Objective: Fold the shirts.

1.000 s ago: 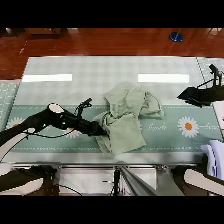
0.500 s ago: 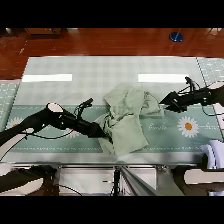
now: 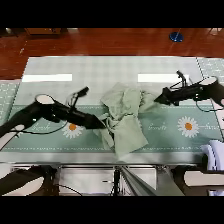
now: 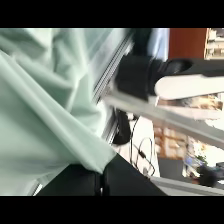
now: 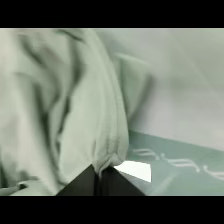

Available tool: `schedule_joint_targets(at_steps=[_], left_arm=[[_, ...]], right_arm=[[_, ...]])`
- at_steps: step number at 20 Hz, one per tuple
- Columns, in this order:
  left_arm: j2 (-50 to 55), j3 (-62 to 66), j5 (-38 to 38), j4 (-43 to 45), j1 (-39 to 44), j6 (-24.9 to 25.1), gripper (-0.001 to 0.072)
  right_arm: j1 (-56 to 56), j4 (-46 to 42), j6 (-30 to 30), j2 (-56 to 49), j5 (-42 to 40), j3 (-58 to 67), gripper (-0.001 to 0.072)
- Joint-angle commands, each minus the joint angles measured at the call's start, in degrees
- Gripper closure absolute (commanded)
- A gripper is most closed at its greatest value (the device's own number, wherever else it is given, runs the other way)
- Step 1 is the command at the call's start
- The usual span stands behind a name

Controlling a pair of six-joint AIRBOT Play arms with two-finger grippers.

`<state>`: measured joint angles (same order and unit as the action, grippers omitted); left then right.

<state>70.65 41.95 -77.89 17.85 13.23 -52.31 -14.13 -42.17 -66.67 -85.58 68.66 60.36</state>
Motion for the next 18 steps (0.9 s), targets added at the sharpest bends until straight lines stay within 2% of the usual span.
schedule_joint_targets(at_steps=[1, 5, 8, 12, 16, 18], left_arm=[[-9.38, 10.71, -6.08, -1.01, -9.73, -3.65, 0.0681], [-20.28, 29.57, -7.26, 4.98, -27.04, -12.44, 0.0681], [-24.65, 42.42, -7.23, 9.20, -35.93, -13.73, 0.0681], [-26.23, 53.90, -7.26, 12.26, -38.07, -16.39, 0.0681], [-26.32, 59.17, -7.32, 15.65, -38.07, -17.97, 0.0681], [-26.49, 60.13, -8.63, 15.47, -37.79, -19.12, 0.0681]], right_arm=[[-7.61, 4.17, 1.81, 11.96, -0.02, 5.38, 0.0680], [-15.74, 5.84, 1.62, 28.79, -6.49, 14.75, 0.0681], [-15.87, 6.10, 1.16, 36.72, -11.06, 19.28, 0.0681], [-15.89, 4.04, 0.72, 42.84, -11.69, 22.58, 0.0681], [-15.89, -7.21, 0.13, 48.22, -10.23, 22.84, 0.0681], [-15.89, -7.74, -2.75, 50.73, -7.48, 22.84, 0.0681]])
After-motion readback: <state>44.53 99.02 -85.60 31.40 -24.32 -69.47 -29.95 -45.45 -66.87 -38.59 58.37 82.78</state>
